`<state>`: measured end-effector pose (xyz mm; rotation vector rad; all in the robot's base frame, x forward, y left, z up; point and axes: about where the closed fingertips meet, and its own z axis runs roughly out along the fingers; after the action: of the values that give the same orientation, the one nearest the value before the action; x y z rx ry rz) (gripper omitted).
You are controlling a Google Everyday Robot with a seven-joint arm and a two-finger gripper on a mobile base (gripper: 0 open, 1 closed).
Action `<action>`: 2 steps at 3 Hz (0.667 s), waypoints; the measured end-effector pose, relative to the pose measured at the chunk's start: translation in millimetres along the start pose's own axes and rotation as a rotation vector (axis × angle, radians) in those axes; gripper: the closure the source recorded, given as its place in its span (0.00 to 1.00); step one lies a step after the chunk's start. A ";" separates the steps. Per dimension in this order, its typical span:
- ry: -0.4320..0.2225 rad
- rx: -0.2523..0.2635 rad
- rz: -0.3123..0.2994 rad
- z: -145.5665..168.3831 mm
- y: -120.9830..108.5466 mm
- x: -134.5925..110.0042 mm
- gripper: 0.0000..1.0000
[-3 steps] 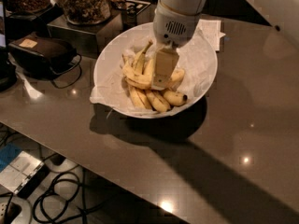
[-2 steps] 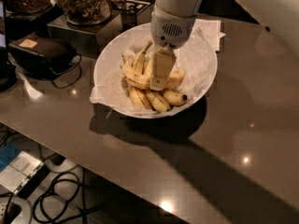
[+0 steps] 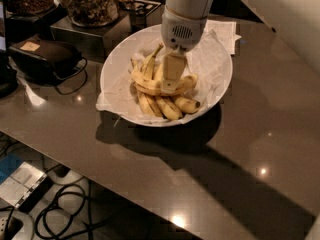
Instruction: Pick banana from white bowl
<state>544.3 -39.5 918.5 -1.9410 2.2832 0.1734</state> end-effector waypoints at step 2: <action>0.016 -0.031 0.006 15.8 -7.7 0.5 0.47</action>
Offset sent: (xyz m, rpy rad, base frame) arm -0.0068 -0.0134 -0.0245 -0.0650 0.1268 0.0090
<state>552.3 -38.4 902.9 -1.9572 2.3101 0.1958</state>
